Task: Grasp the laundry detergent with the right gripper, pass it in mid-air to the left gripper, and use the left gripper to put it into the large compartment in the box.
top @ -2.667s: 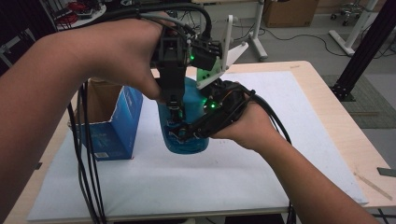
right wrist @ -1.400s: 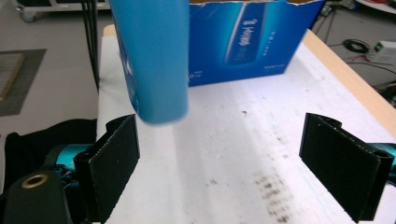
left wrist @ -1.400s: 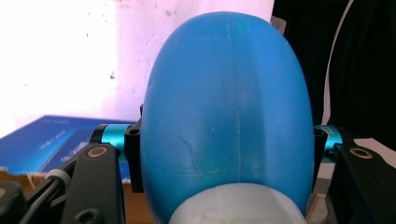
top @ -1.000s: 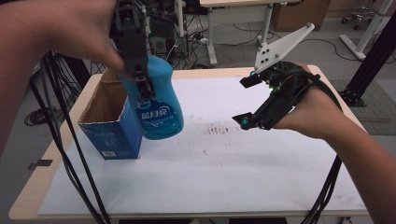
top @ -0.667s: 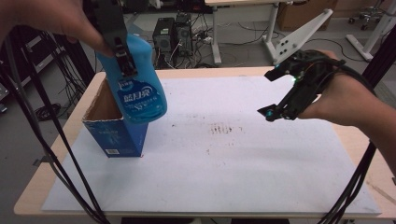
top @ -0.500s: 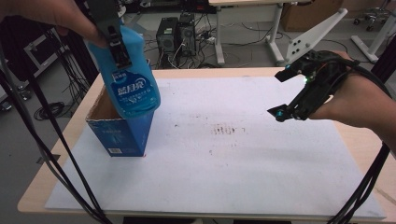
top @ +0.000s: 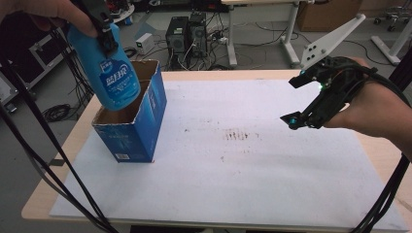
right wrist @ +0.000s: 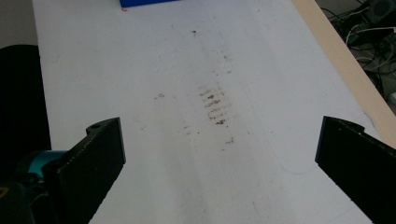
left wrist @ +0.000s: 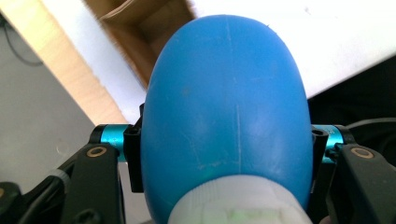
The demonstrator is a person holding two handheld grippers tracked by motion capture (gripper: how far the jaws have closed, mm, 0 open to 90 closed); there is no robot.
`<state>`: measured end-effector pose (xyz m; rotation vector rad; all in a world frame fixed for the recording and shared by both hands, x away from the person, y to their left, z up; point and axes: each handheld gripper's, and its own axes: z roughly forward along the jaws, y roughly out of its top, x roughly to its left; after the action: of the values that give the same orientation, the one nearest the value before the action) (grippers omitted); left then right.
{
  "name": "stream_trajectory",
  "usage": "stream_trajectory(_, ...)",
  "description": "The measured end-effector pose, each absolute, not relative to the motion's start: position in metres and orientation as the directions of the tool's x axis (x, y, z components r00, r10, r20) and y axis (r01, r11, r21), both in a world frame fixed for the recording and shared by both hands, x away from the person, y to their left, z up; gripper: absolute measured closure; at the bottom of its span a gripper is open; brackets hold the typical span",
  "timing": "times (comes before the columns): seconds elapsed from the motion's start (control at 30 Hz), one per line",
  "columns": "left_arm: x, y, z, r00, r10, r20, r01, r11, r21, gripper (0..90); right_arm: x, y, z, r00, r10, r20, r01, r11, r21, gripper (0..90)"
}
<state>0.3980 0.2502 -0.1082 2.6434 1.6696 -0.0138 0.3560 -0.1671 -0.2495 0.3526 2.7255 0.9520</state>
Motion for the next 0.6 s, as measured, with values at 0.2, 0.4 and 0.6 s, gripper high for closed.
stream_trajectory(0.2, 0.403, 0.256, -0.124, 0.415, 0.91, -0.024, 0.91, -0.415, -0.012, 38.8, 0.355, -0.163, -0.252, -0.949, 0.287, -0.129, 0.142, 0.755, 0.64, 0.6)
stream_trajectory(0.4, 0.409, 0.259, -0.142, 0.437, 0.899, -0.038, 0.899, -0.438, -0.024, 38.9, 0.354, -0.162, -0.252, -0.951, 0.281, -0.127, 0.137, 0.755, 0.642, 0.6)
stream_trajectory(0.6, 0.416, 0.264, -0.175, 0.471, 0.88, -0.058, 0.879, -0.474, -0.05, 38.9, 0.353, -0.163, -0.256, -0.956, 0.273, -0.11, 0.138, 0.747, 0.651, 0.6)
